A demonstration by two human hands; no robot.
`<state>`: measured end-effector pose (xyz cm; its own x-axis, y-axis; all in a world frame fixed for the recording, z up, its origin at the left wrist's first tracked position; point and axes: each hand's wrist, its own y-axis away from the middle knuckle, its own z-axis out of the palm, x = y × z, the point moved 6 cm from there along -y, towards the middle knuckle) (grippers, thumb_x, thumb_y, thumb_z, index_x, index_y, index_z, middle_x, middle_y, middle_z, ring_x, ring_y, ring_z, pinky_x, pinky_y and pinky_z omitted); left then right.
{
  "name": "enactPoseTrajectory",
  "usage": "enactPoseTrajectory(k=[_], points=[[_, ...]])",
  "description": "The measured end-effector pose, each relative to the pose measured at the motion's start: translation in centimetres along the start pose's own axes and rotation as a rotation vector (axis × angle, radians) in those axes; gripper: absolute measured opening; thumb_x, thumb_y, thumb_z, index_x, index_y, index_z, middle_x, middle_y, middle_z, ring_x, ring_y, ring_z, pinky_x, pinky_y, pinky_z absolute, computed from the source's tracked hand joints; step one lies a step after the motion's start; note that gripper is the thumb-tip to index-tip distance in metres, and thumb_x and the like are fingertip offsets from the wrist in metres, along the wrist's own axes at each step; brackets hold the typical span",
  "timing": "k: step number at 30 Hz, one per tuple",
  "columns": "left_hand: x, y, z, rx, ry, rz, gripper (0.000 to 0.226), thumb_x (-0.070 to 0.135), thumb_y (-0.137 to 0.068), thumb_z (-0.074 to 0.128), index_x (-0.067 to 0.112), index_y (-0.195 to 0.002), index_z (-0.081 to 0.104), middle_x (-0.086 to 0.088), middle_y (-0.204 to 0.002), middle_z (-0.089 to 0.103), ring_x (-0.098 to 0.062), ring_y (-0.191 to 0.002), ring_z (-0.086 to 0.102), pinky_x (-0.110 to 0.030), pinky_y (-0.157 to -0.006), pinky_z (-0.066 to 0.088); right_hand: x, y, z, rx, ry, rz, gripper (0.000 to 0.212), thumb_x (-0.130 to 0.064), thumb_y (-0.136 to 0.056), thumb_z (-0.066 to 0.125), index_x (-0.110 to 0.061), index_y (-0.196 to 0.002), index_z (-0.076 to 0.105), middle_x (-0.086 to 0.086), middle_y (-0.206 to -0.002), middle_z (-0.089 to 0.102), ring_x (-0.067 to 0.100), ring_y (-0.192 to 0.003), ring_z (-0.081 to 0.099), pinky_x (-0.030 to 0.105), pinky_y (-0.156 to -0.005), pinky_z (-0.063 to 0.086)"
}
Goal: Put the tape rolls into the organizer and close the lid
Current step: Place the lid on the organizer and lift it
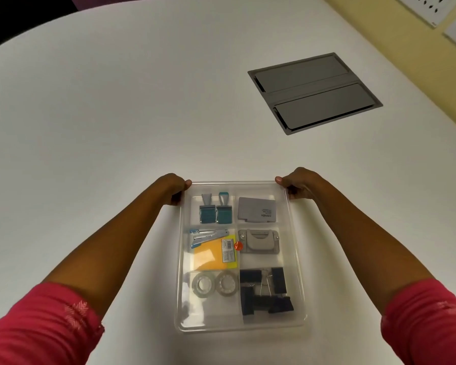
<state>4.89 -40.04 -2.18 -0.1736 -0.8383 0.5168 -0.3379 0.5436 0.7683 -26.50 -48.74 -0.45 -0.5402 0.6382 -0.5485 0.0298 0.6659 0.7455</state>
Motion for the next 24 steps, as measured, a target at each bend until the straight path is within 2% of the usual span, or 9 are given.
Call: enactPoseTrajectory(k=[4, 7, 8, 10, 13, 15, 17, 20, 24], points=[[0.3, 0.6, 0.2, 0.013, -0.081, 0.057, 0.029, 0.025, -0.093, 0.054, -0.001, -0.083, 0.048, -0.021, -0.099, 0.053, -0.029, -0.089, 0.052, -0.039, -0.091, 0.048, 0.0, 0.5, 0.0, 0.037, -0.025, -0.074, 0.022, -0.013, -0.086, 0.069, 0.001, -0.08, 0.053, 0.017, -0.077, 0.053, 0.028, -0.072, 0.051, 0.036, -0.075, 0.046], [0.1, 2.2, 0.0, 0.212, -0.247, 0.312, 0.028, 0.03, -0.092, 0.055, 0.003, -0.095, 0.055, -0.021, -0.107, 0.058, -0.036, -0.102, 0.057, -0.039, -0.085, 0.045, 0.7, 1.5, 0.0, 0.192, 0.088, -0.204, 0.026, -0.027, -0.087, 0.068, -0.003, -0.085, 0.058, 0.016, -0.087, 0.06, 0.03, -0.084, 0.059, 0.039, -0.086, 0.05], [-0.6, 3.1, 0.2, 0.299, -0.286, 0.41, 0.034, 0.032, -0.092, 0.055, 0.003, -0.11, 0.054, -0.022, -0.119, 0.056, -0.037, -0.113, 0.053, -0.04, -0.09, 0.043, 1.3, 2.2, 0.3, 0.27, 0.172, -0.241, 0.029, -0.032, -0.089, 0.064, -0.004, -0.093, 0.059, 0.016, -0.096, 0.063, 0.031, -0.094, 0.061, 0.039, -0.09, 0.048], [-2.9, 5.4, 1.5, 0.413, -0.332, 0.566, 0.058, 0.037, -0.092, 0.051, 0.005, -0.137, 0.035, -0.019, -0.145, 0.039, -0.035, -0.13, 0.04, -0.045, -0.105, 0.037, 3.0, 4.0, 1.5, 0.407, 0.292, -0.321, 0.044, -0.039, -0.094, 0.054, -0.003, -0.12, 0.052, 0.018, -0.122, 0.058, 0.033, -0.115, 0.053, 0.039, -0.097, 0.042], [-6.4, 8.4, 4.4, 0.454, -0.43, 0.726, 0.072, 0.048, -0.093, 0.042, 0.015, -0.149, 0.013, -0.007, -0.159, 0.014, -0.026, -0.145, 0.013, -0.042, -0.117, 0.013, 6.0, 7.2, 4.2, 0.503, 0.361, -0.51, 0.061, -0.04, -0.097, 0.043, -0.009, -0.146, 0.026, 0.015, -0.153, 0.031, 0.03, -0.141, 0.027, 0.042, -0.116, 0.024], [-7.9, 9.4, 5.7, 0.46, -0.475, 0.763, 0.075, 0.055, -0.09, 0.035, 0.021, -0.15, 0.005, -0.001, -0.159, 0.007, -0.02, -0.146, 0.003, -0.04, -0.117, 0.003, 7.7, 8.8, 5.7, 0.509, 0.44, -0.629, 0.069, -0.044, -0.096, 0.039, -0.014, -0.151, 0.012, 0.007, -0.16, 0.014, 0.025, -0.148, 0.01, 0.039, -0.119, 0.007], [-8.7, 9.9, 6.3, 0.471, -0.507, 0.764, 0.075, 0.06, -0.09, 0.025, 0.021, -0.149, 0.002, -0.001, -0.159, 0.007, -0.019, -0.146, 0.002, -0.04, -0.118, 0.002, 8.9, 9.4, 6.5, 0.508, 0.527, -0.686, 0.074, -0.05, -0.094, 0.036, -0.015, -0.151, 0.005, 0.004, -0.161, 0.007, 0.022, -0.148, 0.001, 0.037, -0.119, -0.001], [-9.0, 10.0, 6.6, 0.466, -0.498, 0.736, 0.079, 0.067, -0.087, 0.015, 0.019, -0.15, 0.004, -0.002, -0.159, 0.007, -0.019, -0.146, 0.003, -0.04, -0.119, 0.006, 9.3, 9.4, 6.7, 0.523, 0.598, -0.715, 0.076, -0.053, -0.092, 0.034, -0.013, -0.151, 0.006, 0.004, -0.161, 0.004, 0.021, -0.148, -0.002, 0.039, -0.12, -0.002], [-8.9, 9.9, 6.9, 0.458, -0.478, 0.733, 0.079, 0.06, -0.087, 0.026, 0.018, -0.15, 0.004, 0.0, -0.16, 0.005, -0.018, -0.146, 0.001, -0.038, -0.119, 0.007, 9.3, 8.8, 7.1, 0.491, 0.615, -0.724, 0.078, -0.056, -0.092, 0.03, -0.014, -0.151, 0.004, 0.004, -0.161, 0.003, 0.022, -0.148, -0.001, 0.042, -0.12, 0.002]])
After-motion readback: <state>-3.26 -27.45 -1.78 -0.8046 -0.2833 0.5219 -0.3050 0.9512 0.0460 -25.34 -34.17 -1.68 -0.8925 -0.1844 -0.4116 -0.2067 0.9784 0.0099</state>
